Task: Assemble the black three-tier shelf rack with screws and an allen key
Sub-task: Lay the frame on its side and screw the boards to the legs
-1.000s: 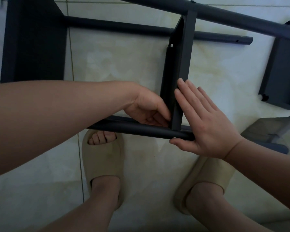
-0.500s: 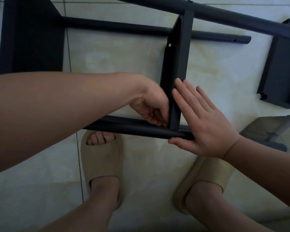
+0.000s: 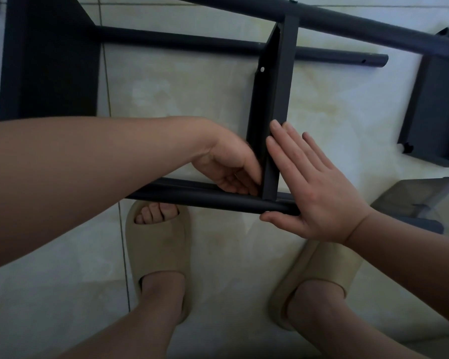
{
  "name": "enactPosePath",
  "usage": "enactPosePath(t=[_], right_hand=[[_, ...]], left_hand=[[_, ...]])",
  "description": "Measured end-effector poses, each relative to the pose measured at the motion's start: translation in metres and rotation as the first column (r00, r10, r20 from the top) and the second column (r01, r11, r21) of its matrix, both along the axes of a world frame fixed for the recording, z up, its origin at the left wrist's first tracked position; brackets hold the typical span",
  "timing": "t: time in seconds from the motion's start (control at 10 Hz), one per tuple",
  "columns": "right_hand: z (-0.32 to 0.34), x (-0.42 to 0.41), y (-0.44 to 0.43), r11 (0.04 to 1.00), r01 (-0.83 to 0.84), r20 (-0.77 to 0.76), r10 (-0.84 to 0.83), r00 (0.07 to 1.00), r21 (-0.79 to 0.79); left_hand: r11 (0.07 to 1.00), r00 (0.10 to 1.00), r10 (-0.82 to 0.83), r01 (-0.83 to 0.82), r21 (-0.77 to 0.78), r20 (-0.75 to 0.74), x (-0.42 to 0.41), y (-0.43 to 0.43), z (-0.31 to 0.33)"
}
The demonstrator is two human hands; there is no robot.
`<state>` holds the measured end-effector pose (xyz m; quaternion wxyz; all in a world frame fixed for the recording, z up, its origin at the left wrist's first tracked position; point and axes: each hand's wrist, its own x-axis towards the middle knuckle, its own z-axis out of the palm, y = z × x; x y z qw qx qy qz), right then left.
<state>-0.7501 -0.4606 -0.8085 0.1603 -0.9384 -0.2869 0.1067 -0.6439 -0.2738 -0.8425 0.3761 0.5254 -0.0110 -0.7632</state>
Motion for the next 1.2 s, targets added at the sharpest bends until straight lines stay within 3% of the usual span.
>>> enactPosePath(t=[0.3, 0.5, 0.8, 1.2], right_hand=[[0.0005, 0.0004, 0.0003, 1.0, -0.001, -0.004, 0.001, 1.0, -0.001], [0.0009, 0.0, 0.0009, 1.0, 0.002, 0.001, -0.002, 1.0, -0.001], [0.002, 0.0001, 0.001, 1.0, 0.001, 0.004, -0.001, 1.0, 0.001], [0.0004, 0.0002, 0.0005, 1.0, -0.003, 0.009, 0.003, 1.0, -0.001]], left_hand=[[1.0, 0.999, 0.01, -0.009, 0.003, -0.04, 0.0023, -0.0008, 0.0005], [0.997, 0.997, -0.064, 0.062, 0.044, 0.044, 0.0015, -0.0049, 0.0003], [0.993, 0.993, -0.117, 0.116, 0.021, 0.036, 0.0049, -0.0031, 0.0056], [0.999, 0.999, 0.029, -0.03, 0.03, 0.029, 0.0009, -0.0087, 0.0019]])
